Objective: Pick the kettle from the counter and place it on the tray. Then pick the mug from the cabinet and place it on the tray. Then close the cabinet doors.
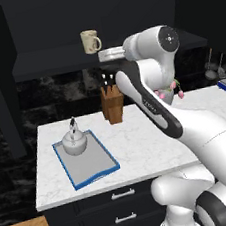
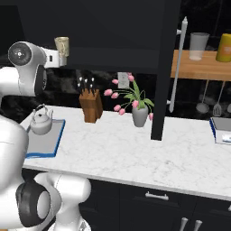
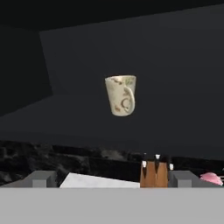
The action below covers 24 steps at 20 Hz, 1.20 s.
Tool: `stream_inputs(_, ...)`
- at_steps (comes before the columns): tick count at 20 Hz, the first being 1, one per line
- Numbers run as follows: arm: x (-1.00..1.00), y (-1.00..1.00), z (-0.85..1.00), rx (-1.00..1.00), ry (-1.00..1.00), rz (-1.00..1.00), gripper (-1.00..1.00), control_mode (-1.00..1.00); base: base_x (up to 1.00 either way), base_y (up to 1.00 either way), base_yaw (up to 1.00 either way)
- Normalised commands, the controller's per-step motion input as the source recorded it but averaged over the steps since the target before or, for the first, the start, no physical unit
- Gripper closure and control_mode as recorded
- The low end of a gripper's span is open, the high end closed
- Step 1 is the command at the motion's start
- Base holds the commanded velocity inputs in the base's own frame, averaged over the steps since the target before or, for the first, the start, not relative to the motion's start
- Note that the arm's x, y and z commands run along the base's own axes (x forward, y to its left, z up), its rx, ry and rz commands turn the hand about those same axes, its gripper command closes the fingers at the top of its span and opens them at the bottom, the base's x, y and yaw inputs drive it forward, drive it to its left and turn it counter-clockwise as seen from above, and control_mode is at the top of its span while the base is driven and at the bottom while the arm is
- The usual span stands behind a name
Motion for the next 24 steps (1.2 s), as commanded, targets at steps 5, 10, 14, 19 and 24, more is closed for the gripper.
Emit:
stream_inputs(5, 0.60, -0.08, 0.27, 0.00, -0.06, 0.01, -1.00, -1.00, 0.00, 0.00, 0.00)
stream_inputs(10, 0.49, -0.02, 0.24, -0.02, 0.03, 0.01, -1.00, -1.00, 0.00, 0.00, 0.00)
stream_inputs(14, 0.06, 0.00, 0.08, -0.05, 0.05, 0.08, -1.00, -1.00, 0.00, 0.00, 0.00)
stream_inputs(19, 0.00, 0.00, -0.05, -0.05, 0.02, 0.12, -1.00, -1.00, 0.00, 0.00, 0.00)
stream_inputs(24, 0.19, -0.01, -0.22, -0.06, 0.01, 0.09, -1.00, -1.00, 0.00, 0.00, 0.00)
